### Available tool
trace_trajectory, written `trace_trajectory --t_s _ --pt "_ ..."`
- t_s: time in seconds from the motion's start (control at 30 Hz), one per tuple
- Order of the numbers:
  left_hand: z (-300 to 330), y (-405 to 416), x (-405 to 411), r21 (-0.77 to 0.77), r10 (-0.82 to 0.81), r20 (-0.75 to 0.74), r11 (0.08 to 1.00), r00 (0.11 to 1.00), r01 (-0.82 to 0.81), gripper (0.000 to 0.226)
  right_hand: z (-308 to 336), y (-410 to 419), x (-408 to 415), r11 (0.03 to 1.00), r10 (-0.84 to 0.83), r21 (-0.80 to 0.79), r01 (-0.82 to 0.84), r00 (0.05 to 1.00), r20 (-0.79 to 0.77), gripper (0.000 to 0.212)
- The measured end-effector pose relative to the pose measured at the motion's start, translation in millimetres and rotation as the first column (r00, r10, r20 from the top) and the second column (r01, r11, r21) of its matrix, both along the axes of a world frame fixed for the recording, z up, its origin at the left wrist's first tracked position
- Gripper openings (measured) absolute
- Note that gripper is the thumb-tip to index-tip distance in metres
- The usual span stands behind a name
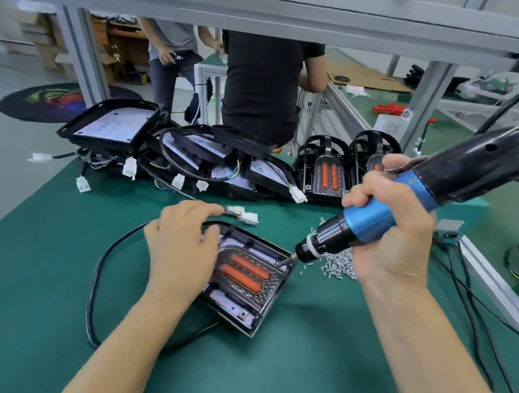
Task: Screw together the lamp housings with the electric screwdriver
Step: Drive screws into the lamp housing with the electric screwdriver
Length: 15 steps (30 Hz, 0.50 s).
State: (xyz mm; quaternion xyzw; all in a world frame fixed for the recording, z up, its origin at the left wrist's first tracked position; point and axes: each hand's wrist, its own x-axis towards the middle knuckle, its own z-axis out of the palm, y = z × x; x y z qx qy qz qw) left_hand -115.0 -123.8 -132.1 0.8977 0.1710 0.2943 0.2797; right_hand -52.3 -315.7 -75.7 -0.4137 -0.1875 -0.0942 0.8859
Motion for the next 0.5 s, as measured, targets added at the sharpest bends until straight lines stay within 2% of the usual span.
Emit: trace_trajectory --t_s 0.1,0.17,0.3,0.5 --pt "-11 34 -20 -0.154 0.196 -0.116 0.965 0.974 -0.213 0.035 -1 21 -11 0.997 0.063 -0.054 -0.062 0.998 0.025 0.026" --pt "-21 46 -31 -0.282 0.228 -0.209 0.917 0.951 -0.282 0.038 -3 38 -18 0.992 0.104 -0.071 -0.102 0.994 0.030 0.026" --pt "-37 48 -37 -0.438 0.143 -0.281 0.861 0.949 -0.260 0.040 -6 76 -26 0.981 0.148 -0.130 -0.143 0.988 0.035 0.028" --pt "-42 45 -30 -0.458 0.111 -0.305 0.854 0.946 -0.248 0.037 -9 112 -30 0.957 0.178 -0.239 -0.162 0.983 0.044 0.032"
